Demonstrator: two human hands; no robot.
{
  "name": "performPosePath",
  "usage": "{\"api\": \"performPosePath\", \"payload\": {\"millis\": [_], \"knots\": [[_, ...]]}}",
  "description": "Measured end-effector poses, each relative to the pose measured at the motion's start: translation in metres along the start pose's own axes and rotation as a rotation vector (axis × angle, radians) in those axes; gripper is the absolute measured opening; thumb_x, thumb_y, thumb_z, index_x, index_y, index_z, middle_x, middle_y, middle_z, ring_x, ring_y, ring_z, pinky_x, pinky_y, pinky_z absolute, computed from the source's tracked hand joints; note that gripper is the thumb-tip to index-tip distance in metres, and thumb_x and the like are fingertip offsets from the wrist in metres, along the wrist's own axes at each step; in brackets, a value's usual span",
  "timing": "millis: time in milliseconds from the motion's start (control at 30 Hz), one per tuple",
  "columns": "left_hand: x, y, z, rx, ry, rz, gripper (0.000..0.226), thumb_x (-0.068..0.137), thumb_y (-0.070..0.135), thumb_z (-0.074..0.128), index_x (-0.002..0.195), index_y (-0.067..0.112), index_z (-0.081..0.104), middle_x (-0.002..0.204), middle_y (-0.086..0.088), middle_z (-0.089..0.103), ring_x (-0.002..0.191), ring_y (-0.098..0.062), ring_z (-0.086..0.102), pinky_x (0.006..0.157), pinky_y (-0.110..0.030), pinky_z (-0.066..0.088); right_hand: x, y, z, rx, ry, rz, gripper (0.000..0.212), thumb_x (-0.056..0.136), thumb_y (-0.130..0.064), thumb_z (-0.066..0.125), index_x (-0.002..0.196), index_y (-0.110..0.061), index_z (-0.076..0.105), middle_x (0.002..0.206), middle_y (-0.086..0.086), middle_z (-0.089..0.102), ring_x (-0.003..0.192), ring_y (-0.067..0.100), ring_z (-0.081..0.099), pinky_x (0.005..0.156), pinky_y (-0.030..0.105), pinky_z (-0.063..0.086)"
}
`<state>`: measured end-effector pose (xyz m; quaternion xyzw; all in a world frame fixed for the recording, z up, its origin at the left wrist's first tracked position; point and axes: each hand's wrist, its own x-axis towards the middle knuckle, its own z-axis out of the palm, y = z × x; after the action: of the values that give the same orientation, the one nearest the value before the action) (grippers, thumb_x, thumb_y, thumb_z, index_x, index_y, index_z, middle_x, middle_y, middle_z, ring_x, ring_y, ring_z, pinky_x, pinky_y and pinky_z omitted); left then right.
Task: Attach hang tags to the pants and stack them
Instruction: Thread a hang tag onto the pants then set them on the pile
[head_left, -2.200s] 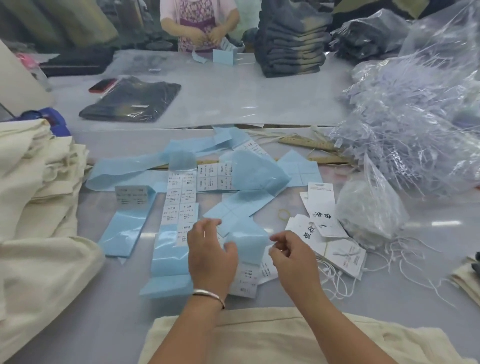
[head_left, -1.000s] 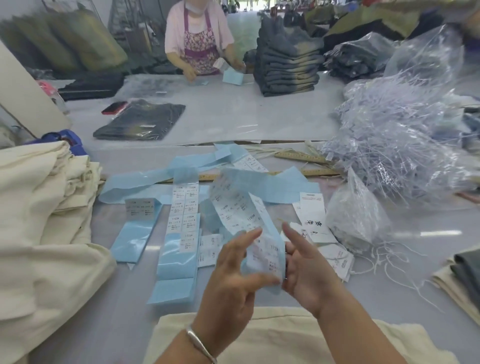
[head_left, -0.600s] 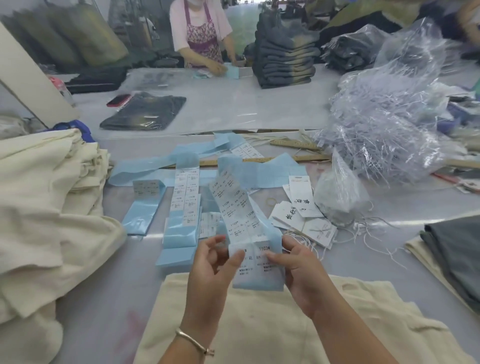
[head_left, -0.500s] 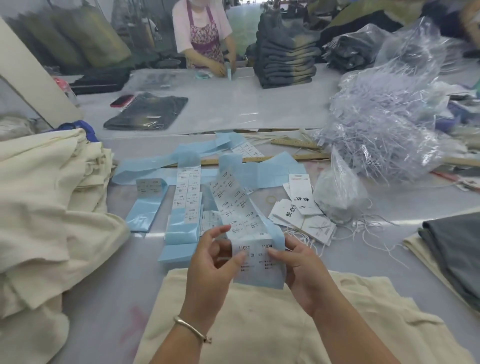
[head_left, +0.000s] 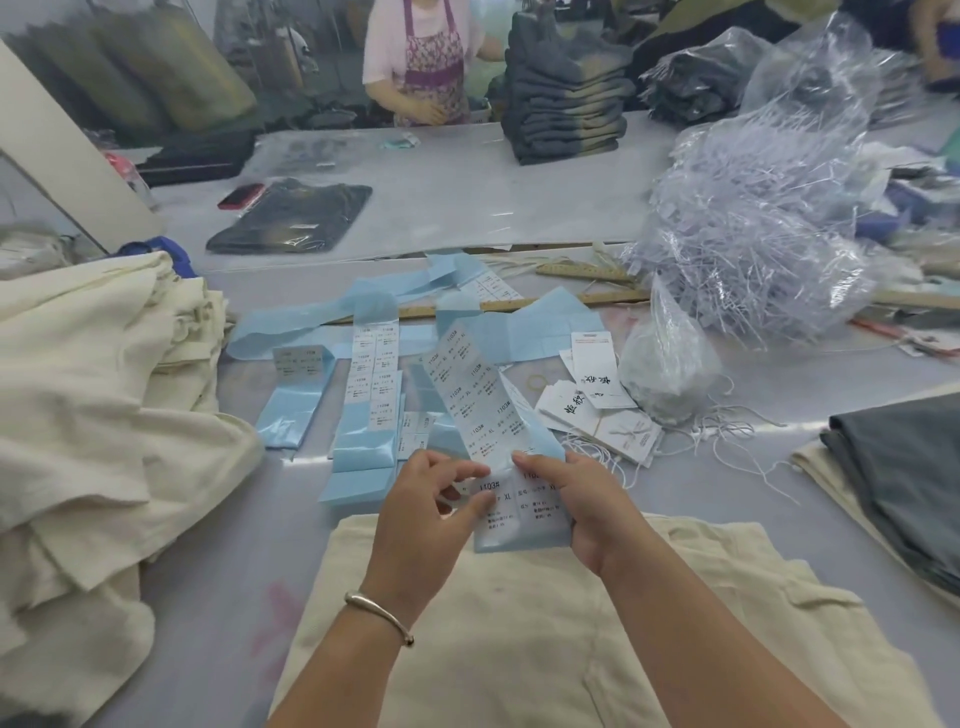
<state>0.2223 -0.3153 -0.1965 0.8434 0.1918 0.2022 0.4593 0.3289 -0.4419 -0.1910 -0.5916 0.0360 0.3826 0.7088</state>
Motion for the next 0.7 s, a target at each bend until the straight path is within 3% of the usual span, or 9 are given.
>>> {"api": "performPosePath", "payload": {"millis": [200,367,533,700], "knots": [[0.000,-0.003,0.003,0.084,0.031,0.104,0.019,0.080,0.019,0.078,0.095,0.029,0.071,0.094,0.014,0.057,0.091,0.001,0.057,0.075,-0.007,0.043,0.006,0.001,-0.001,-0.007,-0.002,-0.012,0.021,0.082,-0.013,0.072,0.103,-0.010,0.068,0.086,0.011,0.075,0.070,0.025,0.071,0.063,0.035,0.058],[0.004,-0.004,0.008,0.123,0.124,0.162,0.013,0.079,0.020,0.079,0.089,0.026,0.074,0.090,0.016,0.058,0.089,-0.005,0.059,0.076,-0.014,0.047,0.010,0.000,-0.004,-0.019,0.003,-0.024,0.023,0.082,-0.013,0.072,0.104,-0.009,0.068,0.088,0.013,0.075,0.072,0.026,0.071,0.069,0.038,0.060],[0.005,0.000,0.006,0.084,0.183,0.208,0.015,0.078,0.009,0.079,0.080,0.022,0.071,0.090,0.010,0.060,0.092,-0.012,0.061,0.080,-0.032,0.053,0.021,0.001,-0.002,-0.012,0.008,-0.019,0.018,0.084,-0.013,0.071,0.101,-0.011,0.068,0.086,0.010,0.076,0.068,0.025,0.071,0.067,0.038,0.059],[0.003,0.011,-0.019,-0.102,0.229,0.270,0.010,0.078,0.018,0.074,0.080,0.026,0.069,0.099,0.007,0.063,0.102,-0.019,0.063,0.091,-0.020,0.046,0.062,-0.016,0.012,0.049,0.049,-0.023,0.010,0.089,-0.012,0.065,0.099,-0.009,0.066,0.079,0.007,0.075,0.061,0.021,0.071,0.051,0.031,0.057]]}}
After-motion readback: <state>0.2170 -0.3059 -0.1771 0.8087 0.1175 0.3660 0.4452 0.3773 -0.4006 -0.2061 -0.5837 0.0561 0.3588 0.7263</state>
